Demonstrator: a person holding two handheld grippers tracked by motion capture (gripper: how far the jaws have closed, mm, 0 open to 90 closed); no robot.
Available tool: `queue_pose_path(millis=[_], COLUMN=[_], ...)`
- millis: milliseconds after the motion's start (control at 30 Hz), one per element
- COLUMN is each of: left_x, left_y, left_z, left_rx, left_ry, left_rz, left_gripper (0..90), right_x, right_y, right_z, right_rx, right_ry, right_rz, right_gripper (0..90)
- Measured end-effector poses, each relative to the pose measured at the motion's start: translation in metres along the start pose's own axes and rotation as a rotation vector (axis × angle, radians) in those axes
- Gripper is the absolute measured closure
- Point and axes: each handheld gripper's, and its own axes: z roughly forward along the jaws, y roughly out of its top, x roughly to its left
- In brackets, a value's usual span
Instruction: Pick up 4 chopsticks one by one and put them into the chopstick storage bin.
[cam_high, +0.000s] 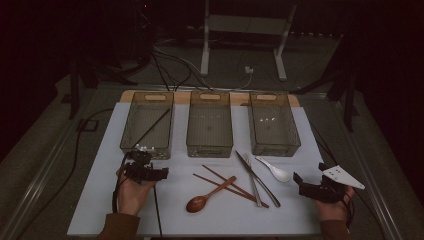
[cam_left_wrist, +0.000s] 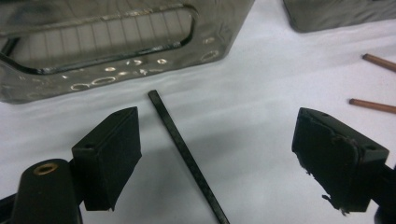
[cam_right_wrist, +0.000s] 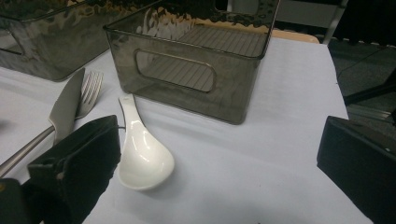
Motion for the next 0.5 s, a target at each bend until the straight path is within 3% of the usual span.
queue_pose_path(millis=[267,500], left_x=[-0.004,0.000], left_y=[-0.005,-0.011], left_z=[0.007,0.011], left_rx=[0.049,0.085], left_ry=[-0.012,0.022], left_rz=[0.007,0.007], left_gripper=[20.8,24.1], right_x=[0.000,-0.001], right_y=[0.000,0.000], right_z=[0.000,0.000], right_rx=[-0.001,0.000], right_ry=[0.000,0.000], right_rz=[0.000,-0.002], right_gripper=[0.0,0.0])
